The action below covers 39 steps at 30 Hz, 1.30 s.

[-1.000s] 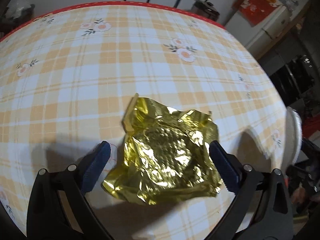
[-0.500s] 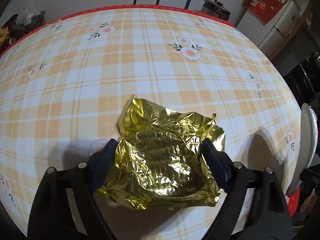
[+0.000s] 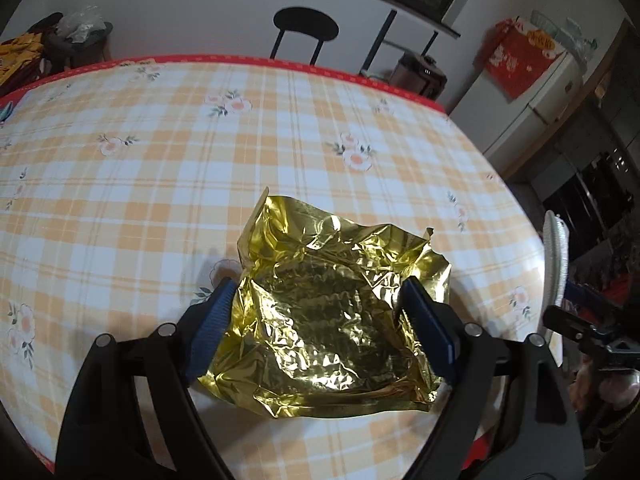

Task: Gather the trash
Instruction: 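Grasp the gold foil wrapper with the left gripper while the right holds the sponge, then carry the sponge over the brown bin and open the right gripper while the left holds the foil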

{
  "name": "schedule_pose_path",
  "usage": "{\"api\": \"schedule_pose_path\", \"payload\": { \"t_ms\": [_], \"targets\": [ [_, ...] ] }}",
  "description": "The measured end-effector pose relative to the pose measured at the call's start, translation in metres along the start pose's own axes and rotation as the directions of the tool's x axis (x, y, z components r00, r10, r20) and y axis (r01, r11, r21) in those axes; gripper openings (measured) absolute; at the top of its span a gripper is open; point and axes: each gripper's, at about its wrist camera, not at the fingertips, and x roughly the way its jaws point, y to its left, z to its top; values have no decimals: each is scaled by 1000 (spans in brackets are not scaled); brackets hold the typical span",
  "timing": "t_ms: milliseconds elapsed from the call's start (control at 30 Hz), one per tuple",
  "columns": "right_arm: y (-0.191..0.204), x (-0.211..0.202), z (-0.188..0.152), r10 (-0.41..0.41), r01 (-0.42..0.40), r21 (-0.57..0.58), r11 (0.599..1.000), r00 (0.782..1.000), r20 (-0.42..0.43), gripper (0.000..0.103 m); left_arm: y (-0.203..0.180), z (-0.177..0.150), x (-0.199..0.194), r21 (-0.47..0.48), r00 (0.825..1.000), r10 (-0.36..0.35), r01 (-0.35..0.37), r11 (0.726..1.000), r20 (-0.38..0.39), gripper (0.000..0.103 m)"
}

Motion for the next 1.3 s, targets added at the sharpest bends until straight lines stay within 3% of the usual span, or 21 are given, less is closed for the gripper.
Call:
{"api": "schedule_pose_path", "payload": {
  "t_ms": [300,700,867,1100,1300],
  "targets": [
    [-39,-29,3,-13,11,35,999,998,68,94,-44,6,-36,18,996,-1,-1,1000,91,83],
    [-189,-95,-7,-129,113,138,984,985,115,94,-155,13,-38,44,988,-19,13,999,153,84],
    [-270,-120,-16,-215,189,208,960,971,108,94,-207,11,-30,55,987,-40,32,998,157,84],
    [-364,-142,-21,-337,298,311,902,938,79,94,-249,8,-26,64,984,-44,34,997,175,84],
    [-391,-147,-11,-393,355,317,880,917,65,96,-265,8,-25,69,982,-35,22,997,185,84]
  ]
}}
